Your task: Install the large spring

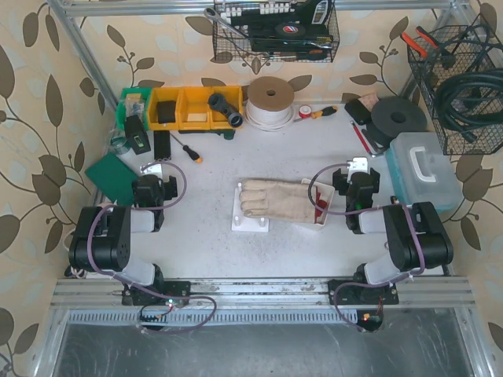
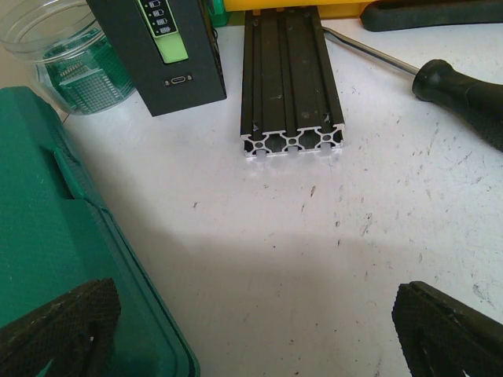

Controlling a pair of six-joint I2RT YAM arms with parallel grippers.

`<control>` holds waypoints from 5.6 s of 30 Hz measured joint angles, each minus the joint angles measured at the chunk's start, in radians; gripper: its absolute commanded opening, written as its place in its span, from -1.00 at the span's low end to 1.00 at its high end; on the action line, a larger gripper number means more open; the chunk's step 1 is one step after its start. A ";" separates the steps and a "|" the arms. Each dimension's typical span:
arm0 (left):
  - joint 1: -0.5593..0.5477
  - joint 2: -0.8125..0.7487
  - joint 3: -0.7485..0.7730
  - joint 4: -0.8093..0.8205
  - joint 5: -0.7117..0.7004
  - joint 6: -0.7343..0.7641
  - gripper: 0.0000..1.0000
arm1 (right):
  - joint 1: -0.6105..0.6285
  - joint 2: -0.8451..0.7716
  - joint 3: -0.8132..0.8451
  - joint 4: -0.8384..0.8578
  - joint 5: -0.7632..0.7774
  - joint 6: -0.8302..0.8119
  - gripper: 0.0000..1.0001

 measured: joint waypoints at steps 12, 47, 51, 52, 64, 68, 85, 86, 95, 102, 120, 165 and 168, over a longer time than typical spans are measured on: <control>0.000 0.000 0.000 0.000 0.000 0.000 0.95 | 0.000 0.000 0.000 0.000 0.000 0.000 1.00; -0.069 -0.084 0.010 -0.111 -0.142 -0.005 0.95 | 0.038 -0.005 -0.002 0.029 0.032 -0.016 1.00; -0.075 -0.151 0.212 -0.421 -0.230 -0.115 0.95 | 0.053 -0.048 -0.010 0.023 0.051 -0.031 1.00; -0.078 -0.158 0.266 -0.481 -0.243 -0.143 0.95 | 0.064 -0.078 -0.007 -0.008 0.069 -0.036 1.00; -0.088 -0.231 0.749 -1.266 -0.339 -0.439 0.95 | 0.114 -0.529 0.332 -0.719 -0.013 0.124 1.00; -0.086 -0.332 0.776 -1.379 -0.189 -0.432 0.96 | 0.105 -0.489 0.491 -1.009 -0.078 0.256 1.00; -0.394 -0.617 0.464 -1.500 0.079 -0.653 0.94 | -0.059 -0.556 0.578 -1.521 -0.541 0.444 0.99; -0.455 -0.617 0.451 -1.490 0.062 -0.674 0.94 | -0.053 -0.542 0.578 -1.527 -0.568 0.447 0.99; -0.724 -0.534 0.428 -1.342 -0.068 -0.761 0.92 | 0.149 -0.459 0.578 -1.570 -0.597 0.489 0.66; -0.734 -0.562 0.382 -1.275 -0.078 -0.762 0.96 | 0.245 -0.326 0.579 -1.579 -0.538 0.520 0.62; -0.734 -0.600 0.320 -1.210 -0.094 -0.786 0.95 | 0.272 -0.185 0.576 -1.487 -0.523 0.591 0.25; -0.734 -0.636 0.175 -0.893 0.077 -0.758 0.89 | 0.316 -0.059 1.145 -1.701 -0.463 0.495 -1.00; -0.734 -0.634 0.172 -0.883 0.077 -0.756 0.88 | 0.316 0.038 1.281 -1.716 -0.462 0.464 -1.00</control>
